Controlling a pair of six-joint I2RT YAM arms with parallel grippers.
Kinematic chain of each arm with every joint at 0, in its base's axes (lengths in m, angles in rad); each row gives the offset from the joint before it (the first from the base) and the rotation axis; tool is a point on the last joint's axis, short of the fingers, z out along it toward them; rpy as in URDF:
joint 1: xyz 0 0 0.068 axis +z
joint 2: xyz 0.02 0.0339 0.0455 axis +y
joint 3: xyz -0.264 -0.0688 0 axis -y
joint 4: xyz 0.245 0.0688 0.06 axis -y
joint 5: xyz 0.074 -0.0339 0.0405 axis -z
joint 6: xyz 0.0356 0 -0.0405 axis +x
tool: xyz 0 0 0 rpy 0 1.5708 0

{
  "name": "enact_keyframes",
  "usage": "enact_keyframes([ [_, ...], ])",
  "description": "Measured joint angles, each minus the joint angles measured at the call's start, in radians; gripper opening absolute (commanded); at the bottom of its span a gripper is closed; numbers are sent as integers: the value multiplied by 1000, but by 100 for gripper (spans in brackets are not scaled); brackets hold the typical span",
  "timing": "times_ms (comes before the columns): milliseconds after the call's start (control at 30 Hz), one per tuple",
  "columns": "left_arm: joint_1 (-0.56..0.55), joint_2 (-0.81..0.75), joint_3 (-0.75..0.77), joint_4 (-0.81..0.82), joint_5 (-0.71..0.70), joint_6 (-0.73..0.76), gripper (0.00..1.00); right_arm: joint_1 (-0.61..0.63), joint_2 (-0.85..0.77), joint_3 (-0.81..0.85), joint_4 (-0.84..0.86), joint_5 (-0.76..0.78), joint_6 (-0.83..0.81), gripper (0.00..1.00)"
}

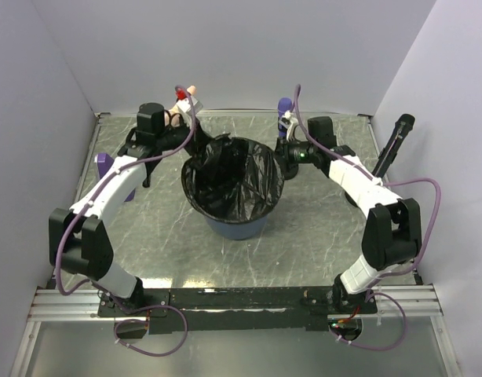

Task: Put the trash bags into the trash bin
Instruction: Place the trash bag in the trash bin.

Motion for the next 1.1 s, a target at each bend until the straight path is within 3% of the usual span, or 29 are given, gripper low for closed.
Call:
enact_keyframes([
  [133, -8, -16, -28, 6, 97, -86, 1, -1, -51, -61, -11, -7, -29, 7],
  [400, 2, -16, -50, -48, 15, -166, 1, -8, -124, -119, -31, 5, -68, 1],
  [800, 0, -37, -72, -296, -191, -32, 1, -11, -126, -160, -71, 60, -121, 0],
  [900, 0, -95, -138, -298, -216, 2, 7, -11, -135, -168, -79, 63, -134, 0],
  [967, 0, -137, -193, -298, -230, 23, 12, -11, -145, -170, -87, 70, -150, 10],
  [1100, -2, -185, -268, -300, -245, 58, 31, -11, -190, -178, -121, 92, -197, 45],
])
